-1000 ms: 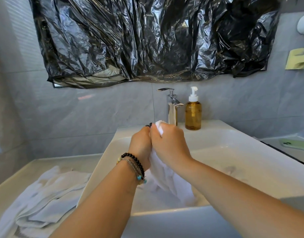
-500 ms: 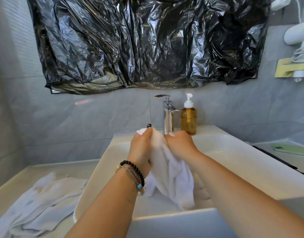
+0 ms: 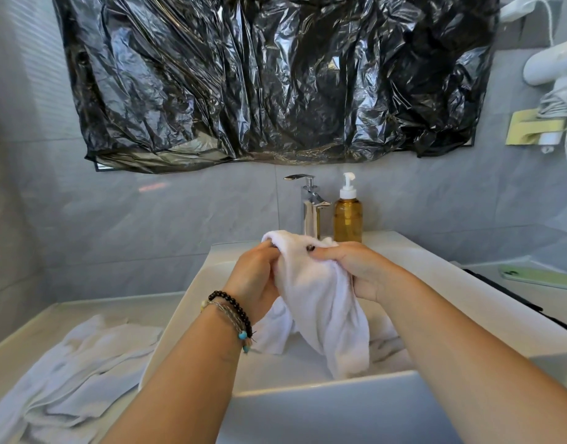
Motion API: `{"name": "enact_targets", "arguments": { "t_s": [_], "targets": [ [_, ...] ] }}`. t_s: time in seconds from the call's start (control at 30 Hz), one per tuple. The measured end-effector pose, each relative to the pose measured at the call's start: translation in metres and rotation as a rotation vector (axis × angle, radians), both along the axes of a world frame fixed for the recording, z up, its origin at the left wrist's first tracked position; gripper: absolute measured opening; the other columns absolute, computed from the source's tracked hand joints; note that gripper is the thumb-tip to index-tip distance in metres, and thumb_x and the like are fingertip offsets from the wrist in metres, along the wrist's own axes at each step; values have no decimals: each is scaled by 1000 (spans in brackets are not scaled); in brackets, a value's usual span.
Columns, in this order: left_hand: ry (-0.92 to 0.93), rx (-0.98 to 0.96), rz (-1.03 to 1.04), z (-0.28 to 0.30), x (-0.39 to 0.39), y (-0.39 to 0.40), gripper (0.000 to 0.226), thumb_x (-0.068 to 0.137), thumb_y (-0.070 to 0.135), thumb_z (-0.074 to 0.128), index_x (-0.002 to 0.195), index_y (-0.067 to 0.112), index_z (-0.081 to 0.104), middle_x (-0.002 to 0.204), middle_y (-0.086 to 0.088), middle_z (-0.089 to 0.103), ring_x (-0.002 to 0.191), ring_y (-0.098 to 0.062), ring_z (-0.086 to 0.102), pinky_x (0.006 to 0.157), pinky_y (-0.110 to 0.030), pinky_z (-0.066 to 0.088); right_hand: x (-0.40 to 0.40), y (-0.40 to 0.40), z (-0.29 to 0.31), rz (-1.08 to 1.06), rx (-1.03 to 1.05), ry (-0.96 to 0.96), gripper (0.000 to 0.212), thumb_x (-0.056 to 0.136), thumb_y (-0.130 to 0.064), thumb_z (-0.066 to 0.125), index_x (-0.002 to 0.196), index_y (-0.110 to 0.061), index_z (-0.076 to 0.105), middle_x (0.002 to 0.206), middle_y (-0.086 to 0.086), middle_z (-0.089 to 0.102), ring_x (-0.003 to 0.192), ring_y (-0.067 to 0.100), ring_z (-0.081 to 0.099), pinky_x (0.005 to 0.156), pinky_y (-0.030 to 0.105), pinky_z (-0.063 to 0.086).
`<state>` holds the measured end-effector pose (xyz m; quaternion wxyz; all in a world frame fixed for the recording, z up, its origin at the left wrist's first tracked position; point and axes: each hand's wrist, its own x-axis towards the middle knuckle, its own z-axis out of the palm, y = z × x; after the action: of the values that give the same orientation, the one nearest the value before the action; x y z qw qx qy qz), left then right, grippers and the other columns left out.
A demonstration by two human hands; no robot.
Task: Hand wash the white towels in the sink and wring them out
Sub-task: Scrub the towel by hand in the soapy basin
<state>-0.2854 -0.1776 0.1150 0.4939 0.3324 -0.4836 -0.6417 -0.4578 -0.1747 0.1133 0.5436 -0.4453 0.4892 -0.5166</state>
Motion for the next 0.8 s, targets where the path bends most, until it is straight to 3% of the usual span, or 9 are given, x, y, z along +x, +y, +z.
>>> {"name": "enact_targets", "arguments": {
  "t_s": [0.07, 0.17, 0.23, 0.33, 0.43, 0.53, 0.63, 0.7, 0.8],
  "targets": [
    [22, 81, 46, -3, 2, -7, 30, 98, 4, 40, 113, -2, 66, 106, -16, 69, 95, -25, 64, 83, -35, 52, 0, -1, 3, -122, -83, -99, 18, 87, -9, 69, 103, -1, 69, 99, 15, 71, 84, 25, 69, 77, 34, 56],
    [-60, 199, 63, -9, 6, -14, 30, 95, 24, 61, 119, 8, 68, 111, -12, 71, 95, -25, 66, 70, -33, 57, -2, -8, 2, -255, -119, -133, 22, 92, -11, 64, 110, -1, 63, 102, 15, 67, 88, 24, 66, 86, 36, 53],
    [-99, 290, 33, -11, 6, -15, 22, 91, 27, 68, 106, 11, 70, 92, -8, 74, 79, -21, 66, 59, -28, 54, -2, -12, 0, -317, -134, -96, 27, 94, -12, 62, 117, 0, 59, 100, 14, 65, 89, 24, 64, 92, 38, 50],
    [-212, 349, 20, -14, 5, -10, 15, 87, 27, 74, 86, 17, 62, 63, 1, 57, 56, -10, 47, 44, -19, 41, -5, -15, 0, -389, -130, -96, 26, 93, -16, 62, 115, -3, 59, 95, 12, 66, 85, 24, 65, 86, 37, 52],
    [-366, 367, -47, -18, 6, -9, 27, 87, 34, 74, 99, 13, 63, 75, -3, 66, 62, -16, 58, 53, -24, 51, -9, -15, -1, -406, -122, -85, 33, 86, -25, 70, 113, -6, 61, 106, 17, 68, 97, 31, 67, 95, 46, 51],
    [-487, 398, -193, -18, 3, -3, 41, 87, 46, 70, 104, 10, 63, 86, -8, 73, 67, -18, 67, 59, -24, 53, -5, -11, -1, -392, -166, -98, 23, 86, -26, 70, 100, -10, 60, 93, 12, 64, 89, 27, 65, 95, 42, 50],
    [-710, 316, -234, -23, -1, -2, 42, 88, 59, 63, 88, 17, 59, 67, 1, 63, 56, -11, 55, 60, -20, 37, 0, -11, -2, -381, -221, -66, 11, 91, -23, 65, 87, -15, 58, 78, 4, 58, 76, 20, 59, 78, 32, 48],
    [-753, 227, -150, -24, -4, -6, 39, 89, 56, 63, 81, 18, 55, 64, 1, 55, 57, -12, 46, 56, -21, 34, 2, -12, -4, -419, -238, -15, 13, 91, -24, 63, 82, -17, 57, 74, 0, 56, 73, 17, 57, 68, 27, 45],
    [-558, 44, 156, -22, -4, -18, 40, 95, 49, 59, 80, 12, 59, 73, -4, 58, 63, -15, 52, 63, -28, 49, 1, -12, -5, -520, -223, 73, 10, 90, -24, 62, 86, -16, 58, 82, 3, 61, 78, 20, 58, 67, 26, 44]
  ]
}}
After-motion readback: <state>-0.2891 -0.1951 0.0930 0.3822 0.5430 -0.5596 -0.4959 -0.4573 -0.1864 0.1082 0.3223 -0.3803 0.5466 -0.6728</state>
